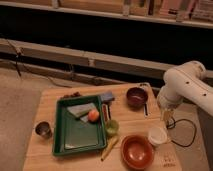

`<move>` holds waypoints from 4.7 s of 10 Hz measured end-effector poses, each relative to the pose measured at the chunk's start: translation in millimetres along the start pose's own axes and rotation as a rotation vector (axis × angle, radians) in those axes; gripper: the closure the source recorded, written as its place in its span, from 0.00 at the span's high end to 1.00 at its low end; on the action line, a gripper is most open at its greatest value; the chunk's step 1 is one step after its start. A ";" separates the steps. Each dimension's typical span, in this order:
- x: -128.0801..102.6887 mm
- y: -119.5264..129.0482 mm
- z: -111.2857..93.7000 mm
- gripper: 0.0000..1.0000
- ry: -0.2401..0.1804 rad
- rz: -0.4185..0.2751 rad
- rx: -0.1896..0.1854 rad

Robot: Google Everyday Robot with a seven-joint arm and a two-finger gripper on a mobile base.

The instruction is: Place apple in purple bowl

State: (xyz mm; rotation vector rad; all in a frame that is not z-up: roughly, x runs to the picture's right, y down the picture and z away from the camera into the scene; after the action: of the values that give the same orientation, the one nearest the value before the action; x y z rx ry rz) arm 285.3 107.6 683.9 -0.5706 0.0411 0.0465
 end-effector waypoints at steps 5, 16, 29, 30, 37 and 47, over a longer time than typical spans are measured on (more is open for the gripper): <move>-8.0 -3.2 -6.0 0.65 0.005 -0.028 0.030; -85.4 -10.2 -17.5 0.65 0.005 -0.327 0.171; -156.0 -14.4 -1.0 0.65 0.033 -0.599 0.369; -159.0 -15.3 4.4 0.65 0.029 -0.592 0.396; -220.2 -52.4 13.0 0.65 0.066 -0.738 0.508; -282.3 -58.9 27.6 0.67 0.117 -0.865 0.534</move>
State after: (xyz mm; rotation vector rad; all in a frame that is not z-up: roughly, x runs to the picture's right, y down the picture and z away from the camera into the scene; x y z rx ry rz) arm 7.6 63.9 753.5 -0.0207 -0.0809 -0.8184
